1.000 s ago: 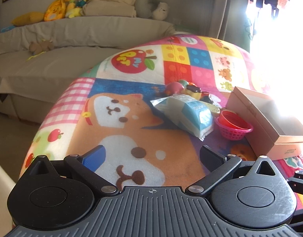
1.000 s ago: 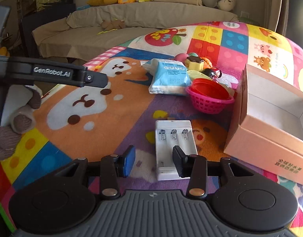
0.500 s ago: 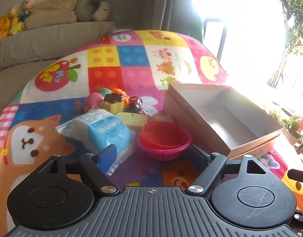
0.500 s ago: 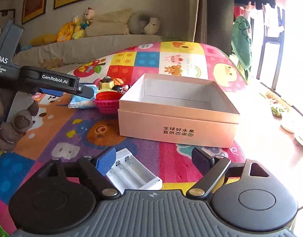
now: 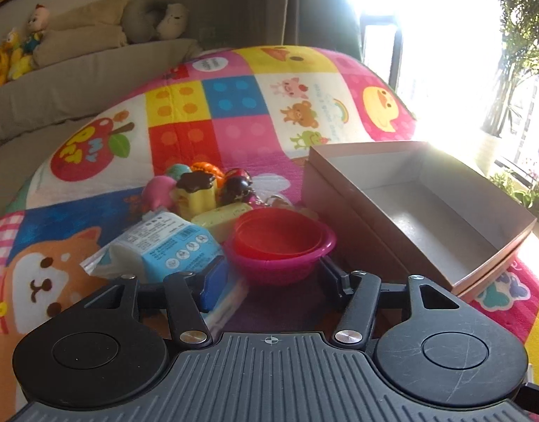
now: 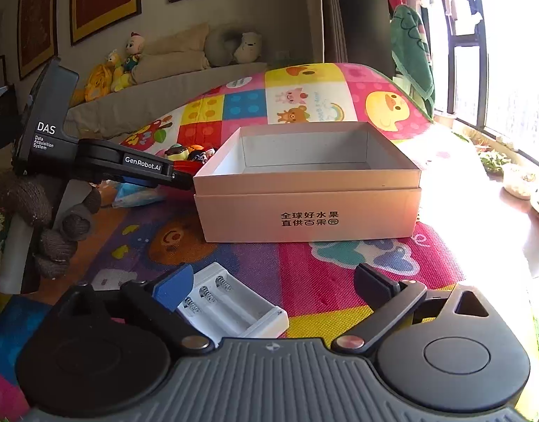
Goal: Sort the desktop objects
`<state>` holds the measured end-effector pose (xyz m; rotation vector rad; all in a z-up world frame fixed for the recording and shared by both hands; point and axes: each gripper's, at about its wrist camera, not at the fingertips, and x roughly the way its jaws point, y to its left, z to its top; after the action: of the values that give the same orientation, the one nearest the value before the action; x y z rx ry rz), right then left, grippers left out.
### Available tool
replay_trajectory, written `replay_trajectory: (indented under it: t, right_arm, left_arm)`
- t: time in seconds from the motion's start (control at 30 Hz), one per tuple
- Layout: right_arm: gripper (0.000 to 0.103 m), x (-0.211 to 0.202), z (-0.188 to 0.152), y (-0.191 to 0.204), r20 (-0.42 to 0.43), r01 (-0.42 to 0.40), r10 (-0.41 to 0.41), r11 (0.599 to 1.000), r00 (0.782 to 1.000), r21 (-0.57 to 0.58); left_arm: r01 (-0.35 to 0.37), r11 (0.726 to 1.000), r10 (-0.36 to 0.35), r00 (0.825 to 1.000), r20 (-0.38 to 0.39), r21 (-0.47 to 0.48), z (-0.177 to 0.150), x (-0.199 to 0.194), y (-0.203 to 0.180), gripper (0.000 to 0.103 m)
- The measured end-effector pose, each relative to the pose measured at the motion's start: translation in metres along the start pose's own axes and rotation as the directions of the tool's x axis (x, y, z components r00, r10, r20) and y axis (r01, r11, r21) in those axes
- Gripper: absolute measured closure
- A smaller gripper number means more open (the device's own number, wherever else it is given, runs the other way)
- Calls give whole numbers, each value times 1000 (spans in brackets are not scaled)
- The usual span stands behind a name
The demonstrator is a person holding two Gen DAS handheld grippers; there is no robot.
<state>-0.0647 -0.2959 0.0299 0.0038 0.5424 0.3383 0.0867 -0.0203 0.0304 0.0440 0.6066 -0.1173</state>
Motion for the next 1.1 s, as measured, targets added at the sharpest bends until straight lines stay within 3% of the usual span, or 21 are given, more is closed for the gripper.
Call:
replay_trajectory:
  t: [0.07, 0.1, 0.2, 0.3, 0.43, 0.53, 0.63, 0.67, 0.7, 0.9, 1.0, 1.1]
  right_arm:
    - [4, 0, 0, 0, 0, 4, -4, 1000, 1000, 0]
    - [4, 0, 0, 0, 1, 5, -5, 1000, 1000, 0]
    - [4, 0, 0, -1, 5, 4, -4, 1000, 1000, 6]
    - [4, 2, 1, -1, -4, 4, -4, 1000, 1000, 13]
    - [4, 0, 0, -1, 2, 12, -12, 1000, 1000, 18]
    - [4, -1, -1, -2, 10, 12, -12, 1000, 1000, 21]
    - [4, -1, -1, -3, 11, 8, -9, 1000, 1000, 30]
    - [4, -1, -1, -4, 10, 6, -6, 999, 1000, 34]
    - [4, -1, -1, -5, 10, 5, -6, 999, 1000, 37]
    - [3, -1, -1, -5, 12, 2, -3, 999, 1000, 38]
    - [2, 1, 0, -3, -1, -1, 1, 1000, 1000, 27]
    - [2, 1, 3, 0, -7, -8, 8, 1000, 1000, 4]
  left_arm:
    - [-95, 995, 95, 995, 17, 10, 1, -5, 15, 42]
    - [-106, 994, 106, 994, 24, 1, 3, -9, 23, 42]
    - [7, 999, -5, 999, 46, -43, 13, -25, 37, 29]
    - [74, 992, -72, 997, 25, -105, 26, -20, 32, 26]
    - [32, 992, -41, 997, -71, -120, 35, 22, 17, 41]
    - [40, 992, -55, 990, -126, -120, 35, 49, 10, 50]
    - [27, 996, -36, 993, -108, -89, 34, 52, 5, 69]
    - [24, 997, -31, 995, -95, -73, 34, 47, 4, 84]
    - [23, 998, -27, 996, -80, -57, 33, 40, 3, 91]
    - [26, 999, -27, 999, 45, 27, 17, -34, -2, 95]
    - [108, 994, -108, 994, 25, 15, -1, -67, 0, 94]
    - [110, 994, -110, 994, -11, -8, -21, -83, 1, 85]
